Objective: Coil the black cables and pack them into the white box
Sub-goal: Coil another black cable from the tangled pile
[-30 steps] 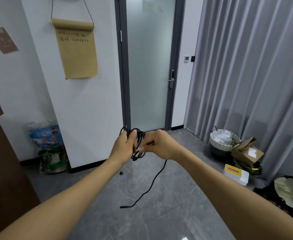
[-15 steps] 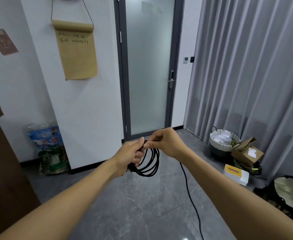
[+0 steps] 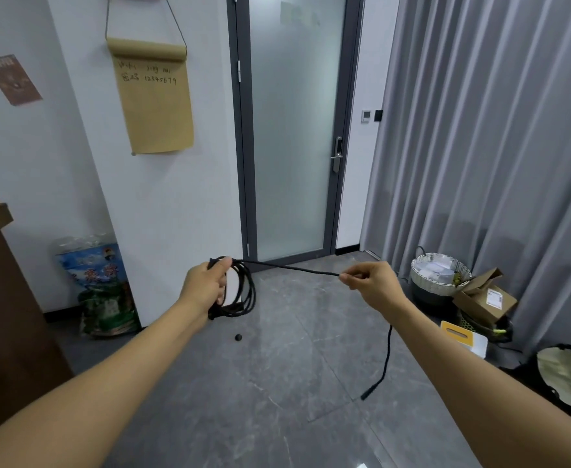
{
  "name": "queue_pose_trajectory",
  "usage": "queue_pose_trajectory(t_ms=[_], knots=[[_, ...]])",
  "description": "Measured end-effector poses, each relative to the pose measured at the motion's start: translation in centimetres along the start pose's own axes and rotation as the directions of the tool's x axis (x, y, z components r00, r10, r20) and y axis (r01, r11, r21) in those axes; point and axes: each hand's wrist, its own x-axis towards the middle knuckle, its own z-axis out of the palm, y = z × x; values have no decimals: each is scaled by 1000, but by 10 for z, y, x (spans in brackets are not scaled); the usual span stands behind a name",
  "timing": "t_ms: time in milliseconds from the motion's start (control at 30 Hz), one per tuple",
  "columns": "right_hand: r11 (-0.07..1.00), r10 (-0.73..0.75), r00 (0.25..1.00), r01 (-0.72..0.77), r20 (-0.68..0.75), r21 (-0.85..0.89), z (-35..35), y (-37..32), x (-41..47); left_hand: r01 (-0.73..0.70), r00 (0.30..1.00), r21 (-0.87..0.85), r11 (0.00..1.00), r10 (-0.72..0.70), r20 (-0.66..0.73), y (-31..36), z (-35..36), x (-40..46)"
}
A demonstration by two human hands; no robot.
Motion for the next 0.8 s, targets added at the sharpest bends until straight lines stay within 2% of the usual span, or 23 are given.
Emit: queue_pose_trajectory(t_ms=[167, 233, 333, 400, 500, 600, 700, 800], knots=[[991, -8, 998, -1, -64, -137, -5, 11, 2, 17, 984, -22, 1000, -21, -178, -1, -19, 19], [964, -66, 997, 54, -35, -262, 0, 4, -1, -18, 977, 49, 999, 28, -211, -2, -17, 22], [839, -176, 976, 218, 132, -499, 9, -17, -9, -120, 956, 314, 942, 195, -221, -3, -4, 18], [774, -215, 934, 341, 285, -533, 16, -31, -15, -163, 943, 442, 882, 271, -192, -4, 6, 13], [753, -270, 828, 500, 492, -429, 28, -46, -22, -222, 939, 542, 810, 327, -105, -7, 18, 6], [813, -343, 752, 538, 564, -222, 38, -60, -28, -306, 942, 524, 795, 333, 45, -9, 29, -3], [868, -399, 771, 492, 497, -66, 38, -68, -26, -326, 944, 465, 823, 259, 204, -10, 42, -15], [917, -391, 831, 390, 395, 86, 30, -66, -20, -239, 929, 295, 925, 129, 348, -7, 49, -27]])
